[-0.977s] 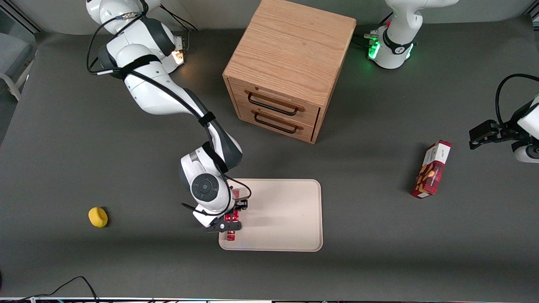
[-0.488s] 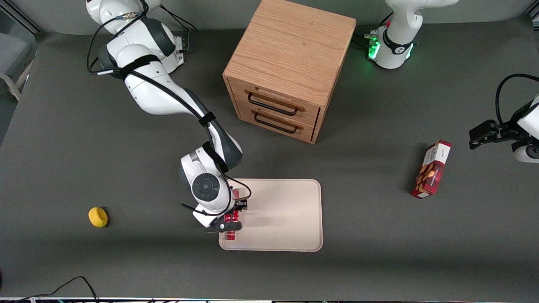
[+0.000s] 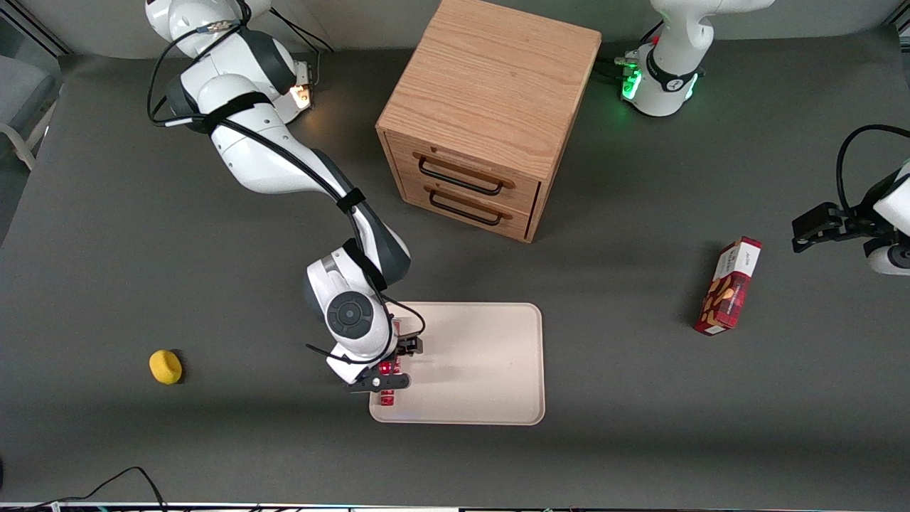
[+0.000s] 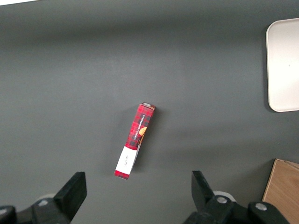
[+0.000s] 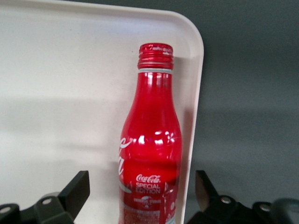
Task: Place coke bottle on tray
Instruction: 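Lower the bottle onto the tray beside its rim, then open the right gripper to release the bottle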
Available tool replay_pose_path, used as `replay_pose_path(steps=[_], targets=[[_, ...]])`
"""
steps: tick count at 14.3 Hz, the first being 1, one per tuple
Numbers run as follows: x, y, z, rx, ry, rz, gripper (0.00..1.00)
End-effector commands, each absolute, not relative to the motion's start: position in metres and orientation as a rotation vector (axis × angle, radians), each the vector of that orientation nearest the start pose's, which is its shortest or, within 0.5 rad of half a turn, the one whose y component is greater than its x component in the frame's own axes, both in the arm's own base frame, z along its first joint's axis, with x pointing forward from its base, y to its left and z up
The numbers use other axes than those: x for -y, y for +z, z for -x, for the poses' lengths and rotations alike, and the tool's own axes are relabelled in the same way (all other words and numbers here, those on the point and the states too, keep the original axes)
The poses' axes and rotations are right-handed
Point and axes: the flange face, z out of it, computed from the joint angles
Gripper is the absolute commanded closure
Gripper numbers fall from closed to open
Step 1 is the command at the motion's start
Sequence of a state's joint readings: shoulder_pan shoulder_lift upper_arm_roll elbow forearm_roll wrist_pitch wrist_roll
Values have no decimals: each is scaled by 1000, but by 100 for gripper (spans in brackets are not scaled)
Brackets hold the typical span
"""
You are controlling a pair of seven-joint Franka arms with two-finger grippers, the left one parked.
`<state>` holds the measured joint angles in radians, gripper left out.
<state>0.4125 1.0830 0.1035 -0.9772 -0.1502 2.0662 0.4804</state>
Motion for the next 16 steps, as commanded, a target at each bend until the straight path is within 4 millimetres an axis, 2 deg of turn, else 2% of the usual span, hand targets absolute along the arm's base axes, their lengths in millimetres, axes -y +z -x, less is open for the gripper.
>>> replay_pose_path(steps=[1, 6, 7, 8, 10, 12, 13, 16], targets=[[-357, 197, -704, 109, -80, 3183, 0], [-358, 201, -704, 106, -84, 3182, 0], [-357, 211, -705, 113, -93, 3179, 0], [-355, 231, -709, 93, -112, 3169, 0], [-348, 266, -696, 91, 6, 3198, 0], [-335, 307, -677, 68, 142, 3194, 0], [-324, 329, -671, 47, 175, 3169, 0], [-304, 384, -632, 51, 218, 3178, 0]])
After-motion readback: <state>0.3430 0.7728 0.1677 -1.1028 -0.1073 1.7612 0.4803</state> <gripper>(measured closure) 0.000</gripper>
